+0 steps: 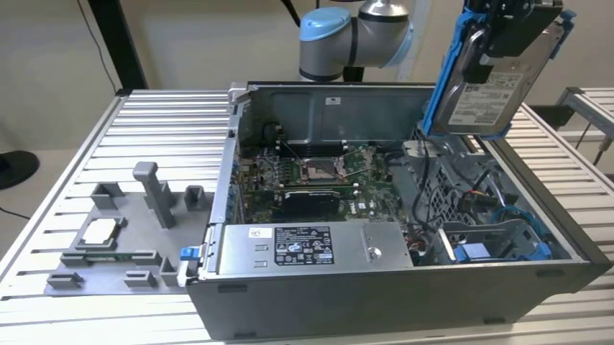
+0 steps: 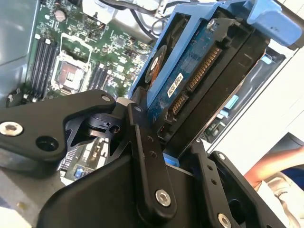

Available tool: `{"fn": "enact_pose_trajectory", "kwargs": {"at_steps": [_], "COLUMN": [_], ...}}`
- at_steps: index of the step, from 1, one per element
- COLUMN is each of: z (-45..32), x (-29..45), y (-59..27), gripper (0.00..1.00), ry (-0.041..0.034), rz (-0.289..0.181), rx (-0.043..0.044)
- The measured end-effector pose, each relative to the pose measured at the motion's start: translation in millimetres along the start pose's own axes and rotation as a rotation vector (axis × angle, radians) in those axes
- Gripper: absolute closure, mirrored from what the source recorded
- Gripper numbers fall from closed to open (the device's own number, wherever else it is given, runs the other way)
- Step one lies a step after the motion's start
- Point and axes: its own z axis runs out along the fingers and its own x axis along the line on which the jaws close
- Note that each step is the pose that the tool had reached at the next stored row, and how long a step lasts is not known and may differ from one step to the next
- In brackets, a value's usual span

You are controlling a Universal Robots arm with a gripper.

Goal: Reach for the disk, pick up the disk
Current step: 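Pick up the disk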

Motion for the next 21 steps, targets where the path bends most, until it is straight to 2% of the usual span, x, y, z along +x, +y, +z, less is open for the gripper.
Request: {"fn": "enact_pose_trajectory", "kwargs": {"at_steps": [16,21], "z": [-0.6,-0.7], "x": [47.0,65.7], "y": [-4.8,-6.7], "gripper": [1.0,1.0], "ry": [0.0001,0.0], "rz": [0.0,0.0], "rx": [0.0,0.0]}}
